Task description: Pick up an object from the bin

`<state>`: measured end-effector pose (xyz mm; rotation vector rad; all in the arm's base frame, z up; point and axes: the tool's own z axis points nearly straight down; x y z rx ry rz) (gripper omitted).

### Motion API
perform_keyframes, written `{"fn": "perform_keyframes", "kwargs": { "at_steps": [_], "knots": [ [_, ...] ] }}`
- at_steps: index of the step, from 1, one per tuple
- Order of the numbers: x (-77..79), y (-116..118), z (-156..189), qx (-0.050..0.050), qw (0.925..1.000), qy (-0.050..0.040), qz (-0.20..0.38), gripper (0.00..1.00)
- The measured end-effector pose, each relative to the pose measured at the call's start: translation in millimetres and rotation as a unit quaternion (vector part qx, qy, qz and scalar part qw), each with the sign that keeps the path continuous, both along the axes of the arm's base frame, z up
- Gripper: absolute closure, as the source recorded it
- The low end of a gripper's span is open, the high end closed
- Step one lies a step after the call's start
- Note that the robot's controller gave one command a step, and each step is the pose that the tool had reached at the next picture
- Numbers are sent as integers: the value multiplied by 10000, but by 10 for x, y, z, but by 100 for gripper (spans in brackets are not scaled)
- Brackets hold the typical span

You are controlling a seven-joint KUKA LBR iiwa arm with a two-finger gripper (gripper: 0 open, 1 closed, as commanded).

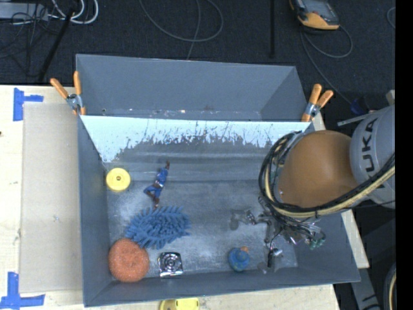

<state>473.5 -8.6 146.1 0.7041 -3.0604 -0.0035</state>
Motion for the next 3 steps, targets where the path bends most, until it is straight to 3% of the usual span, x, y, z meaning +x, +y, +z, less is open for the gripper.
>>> {"fn": "perform_keyframes", "kwargs": {
  "at_steps": [1, 2, 3],
  "knots": [
    [56, 149, -721, -7, 9985, -143, 535, 0],
    [8, 221, -743, -7, 9995, -54, 300, 100],
    [8, 218, -743, -6, 9996, -54, 270, 100]
  ]
}}
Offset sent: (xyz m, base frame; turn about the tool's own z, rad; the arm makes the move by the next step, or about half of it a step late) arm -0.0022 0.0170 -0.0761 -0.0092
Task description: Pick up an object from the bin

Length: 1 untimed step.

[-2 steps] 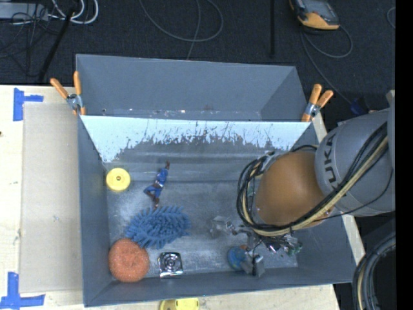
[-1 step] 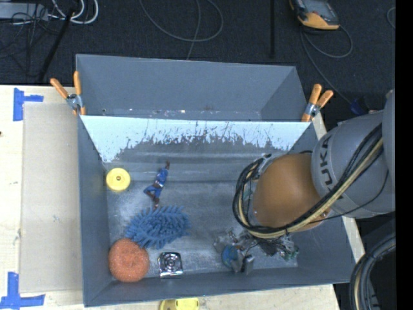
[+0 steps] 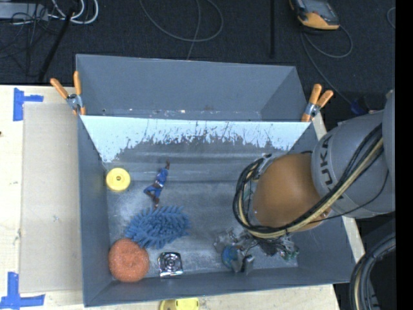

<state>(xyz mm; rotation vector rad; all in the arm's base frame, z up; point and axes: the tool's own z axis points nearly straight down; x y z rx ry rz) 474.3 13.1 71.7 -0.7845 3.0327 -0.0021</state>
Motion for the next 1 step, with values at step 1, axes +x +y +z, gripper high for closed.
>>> {"fn": "perform_keyframes", "kwargs": {
  "at_steps": [1],
  "knots": [
    [0, 2, 18, 1, 10000, 5, -10, 100]
  ]
}}
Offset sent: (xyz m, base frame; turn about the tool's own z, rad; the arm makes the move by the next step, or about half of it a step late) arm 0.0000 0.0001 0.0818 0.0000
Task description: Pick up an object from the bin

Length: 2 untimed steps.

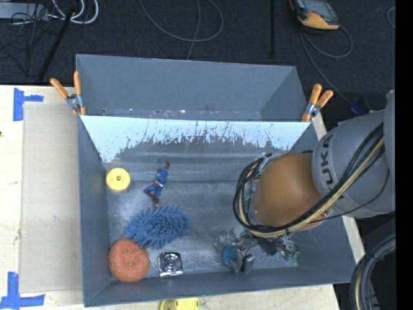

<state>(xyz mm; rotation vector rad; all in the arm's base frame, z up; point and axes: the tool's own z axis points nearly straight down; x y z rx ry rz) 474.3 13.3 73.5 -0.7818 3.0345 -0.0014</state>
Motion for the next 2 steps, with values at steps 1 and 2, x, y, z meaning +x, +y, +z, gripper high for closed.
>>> {"fn": "perform_keyframes", "kwargs": {
  "at_steps": [1, 2],
  "knots": [
    [-21, 6, 93, 0, 10000, 48, 9, 100],
    [-29, 7, 305, -2, 10000, 65, 8, 100]
  ]
}}
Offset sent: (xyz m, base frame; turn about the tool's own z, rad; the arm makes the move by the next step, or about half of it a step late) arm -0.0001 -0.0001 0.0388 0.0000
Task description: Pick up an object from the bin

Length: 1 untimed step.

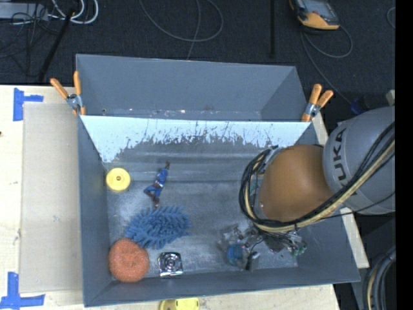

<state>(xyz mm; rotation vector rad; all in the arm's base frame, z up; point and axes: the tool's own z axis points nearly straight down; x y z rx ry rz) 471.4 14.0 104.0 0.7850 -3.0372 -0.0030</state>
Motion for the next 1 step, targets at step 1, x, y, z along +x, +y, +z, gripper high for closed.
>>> {"fn": "perform_keyframes", "kwargs": {
  "at_steps": [1],
  "knots": [
    [21, -1, 130, -1, 10000, -27, -4, 100]
  ]
}}
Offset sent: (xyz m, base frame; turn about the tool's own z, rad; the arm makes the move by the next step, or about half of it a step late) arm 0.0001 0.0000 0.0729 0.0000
